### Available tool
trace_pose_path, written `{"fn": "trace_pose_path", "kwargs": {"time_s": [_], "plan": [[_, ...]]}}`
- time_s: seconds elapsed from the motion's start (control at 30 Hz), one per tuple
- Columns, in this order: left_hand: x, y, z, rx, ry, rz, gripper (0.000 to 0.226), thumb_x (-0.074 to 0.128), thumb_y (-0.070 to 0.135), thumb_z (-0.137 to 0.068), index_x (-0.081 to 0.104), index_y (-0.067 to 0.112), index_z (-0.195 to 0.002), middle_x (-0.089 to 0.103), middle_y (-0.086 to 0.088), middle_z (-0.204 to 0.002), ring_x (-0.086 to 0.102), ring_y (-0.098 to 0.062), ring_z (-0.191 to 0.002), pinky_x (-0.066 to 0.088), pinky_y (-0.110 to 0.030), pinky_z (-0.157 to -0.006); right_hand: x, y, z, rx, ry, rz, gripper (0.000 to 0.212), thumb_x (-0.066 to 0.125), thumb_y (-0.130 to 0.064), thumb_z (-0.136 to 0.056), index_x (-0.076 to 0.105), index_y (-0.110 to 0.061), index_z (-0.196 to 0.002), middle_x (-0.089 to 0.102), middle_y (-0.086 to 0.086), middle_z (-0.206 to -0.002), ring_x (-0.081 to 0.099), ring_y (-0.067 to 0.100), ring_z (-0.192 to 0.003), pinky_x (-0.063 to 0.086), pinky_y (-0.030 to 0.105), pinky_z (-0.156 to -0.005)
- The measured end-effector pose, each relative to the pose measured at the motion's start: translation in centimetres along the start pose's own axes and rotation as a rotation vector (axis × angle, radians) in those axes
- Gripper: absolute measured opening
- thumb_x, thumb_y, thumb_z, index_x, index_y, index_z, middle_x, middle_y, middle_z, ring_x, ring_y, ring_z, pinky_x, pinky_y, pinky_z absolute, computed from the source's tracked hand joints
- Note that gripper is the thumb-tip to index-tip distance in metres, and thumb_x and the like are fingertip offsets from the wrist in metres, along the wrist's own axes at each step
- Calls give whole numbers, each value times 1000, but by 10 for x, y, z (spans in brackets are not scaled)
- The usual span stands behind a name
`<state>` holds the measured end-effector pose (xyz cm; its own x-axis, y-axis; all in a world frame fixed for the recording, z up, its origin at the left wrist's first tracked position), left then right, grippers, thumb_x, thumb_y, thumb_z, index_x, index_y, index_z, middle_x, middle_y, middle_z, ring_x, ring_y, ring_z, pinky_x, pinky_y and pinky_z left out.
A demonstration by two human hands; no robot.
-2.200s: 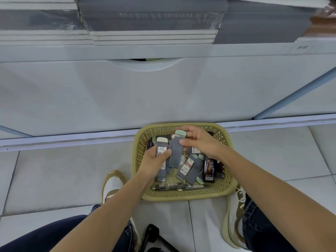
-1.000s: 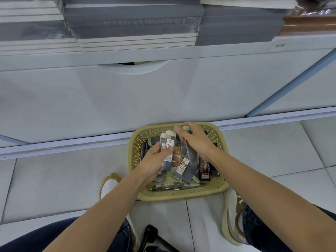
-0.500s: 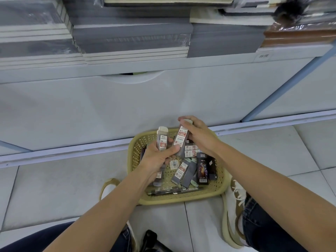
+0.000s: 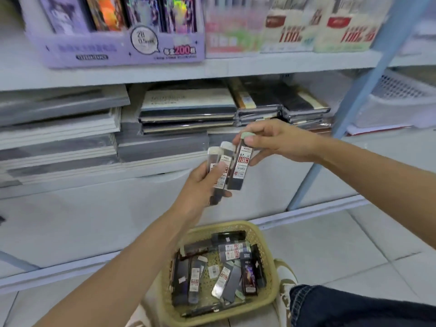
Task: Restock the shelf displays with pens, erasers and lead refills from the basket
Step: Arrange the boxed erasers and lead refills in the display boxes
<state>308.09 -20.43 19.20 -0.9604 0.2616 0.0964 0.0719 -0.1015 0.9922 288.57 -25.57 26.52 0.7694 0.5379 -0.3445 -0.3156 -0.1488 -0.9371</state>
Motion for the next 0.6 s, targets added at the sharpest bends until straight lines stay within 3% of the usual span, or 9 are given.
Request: {"fn": "trace_pose_path", "kwargs": {"time_s": [0.17, 0.43, 0.6], "plan": [[28, 80, -15, 128, 21, 27, 16, 49, 32, -101, 63, 26, -106, 75, 3, -89, 68, -10, -74, 50, -24, -60, -58, -70, 35, -181, 324, 38, 22, 56, -14, -96, 65, -8, -115, 72, -3, -87, 69, 13, -89, 60, 26, -71], [68, 170, -36, 271, -44, 76, 28, 50, 29, -100, 59, 14, -121, 76, -2, -99, 72, -14, -79, 57, -29, -65, -155, -145, 84, -430, 819, 149, 14, 55, -9, -97, 65, -7, -107, 70, 3, -91, 68, 13, -83, 60, 25, -69], [72, 191, -48, 233, -49, 94, 24, 49, 33, -100, 63, 21, -115, 76, 2, -101, 72, -16, -86, 50, -48, -95, -202, -167, 87, -484, 1037, 314, 15, 51, -7, -99, 63, -5, -108, 66, 7, -92, 66, 13, -80, 59, 27, -70]]}}
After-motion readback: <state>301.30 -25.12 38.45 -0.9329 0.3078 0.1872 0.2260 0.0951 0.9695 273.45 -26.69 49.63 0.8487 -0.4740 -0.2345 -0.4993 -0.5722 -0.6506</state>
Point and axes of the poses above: each hand's wrist, its own z-axis away from the middle knuckle, its own x-axis out of the palm, y = z × x, the point moved 2 cm from there along -z, towards the middle knuckle
